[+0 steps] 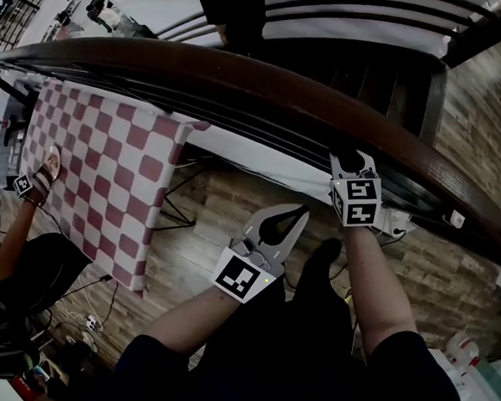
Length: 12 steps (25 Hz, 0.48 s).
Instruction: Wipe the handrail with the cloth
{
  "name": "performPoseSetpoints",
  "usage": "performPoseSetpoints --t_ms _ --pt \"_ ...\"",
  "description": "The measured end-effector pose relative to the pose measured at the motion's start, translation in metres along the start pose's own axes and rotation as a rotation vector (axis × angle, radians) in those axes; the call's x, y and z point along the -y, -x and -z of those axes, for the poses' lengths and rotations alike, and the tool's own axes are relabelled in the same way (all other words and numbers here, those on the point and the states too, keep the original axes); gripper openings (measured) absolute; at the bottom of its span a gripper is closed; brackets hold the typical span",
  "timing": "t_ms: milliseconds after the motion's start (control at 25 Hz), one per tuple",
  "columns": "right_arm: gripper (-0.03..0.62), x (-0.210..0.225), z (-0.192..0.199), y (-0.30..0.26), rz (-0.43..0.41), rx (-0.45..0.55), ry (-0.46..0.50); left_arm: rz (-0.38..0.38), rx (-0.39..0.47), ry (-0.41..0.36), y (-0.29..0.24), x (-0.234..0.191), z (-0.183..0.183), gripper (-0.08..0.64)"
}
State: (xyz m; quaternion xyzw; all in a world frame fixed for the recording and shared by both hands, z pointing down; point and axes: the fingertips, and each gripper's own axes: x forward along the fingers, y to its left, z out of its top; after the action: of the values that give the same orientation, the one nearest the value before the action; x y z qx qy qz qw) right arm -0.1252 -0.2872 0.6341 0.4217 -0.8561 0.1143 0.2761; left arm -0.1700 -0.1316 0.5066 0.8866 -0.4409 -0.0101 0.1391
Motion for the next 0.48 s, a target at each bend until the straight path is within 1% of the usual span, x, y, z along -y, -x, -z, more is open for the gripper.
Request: performPoseSetpoints --t_ms 120,280,360,480 --pt "0.092 -0.029 -0.016 -0.02 -0.041 0.013 -0.014 -0.022 -0.021 0.0 0.015 -0.013 0.006 -0.005" --pt "0.092 -0.059 -0.03 -0.039 -0.099 0.036 -0.019 -0.037 -0.038 0.004 0.023 -0.019 0.012 -0.005" --pt "0.092 -0.063 -0.035 -0.044 -0.11 0.046 -0.03 -0.04 -0.043 0.001 0.022 -0.018 0.013 -0.005" --pt "0.091 -0.056 -0.034 -0.041 -0.108 0.053 -0.049 -0.025 -0.06 -0.015 0.016 -0.013 0.015 -0.005"
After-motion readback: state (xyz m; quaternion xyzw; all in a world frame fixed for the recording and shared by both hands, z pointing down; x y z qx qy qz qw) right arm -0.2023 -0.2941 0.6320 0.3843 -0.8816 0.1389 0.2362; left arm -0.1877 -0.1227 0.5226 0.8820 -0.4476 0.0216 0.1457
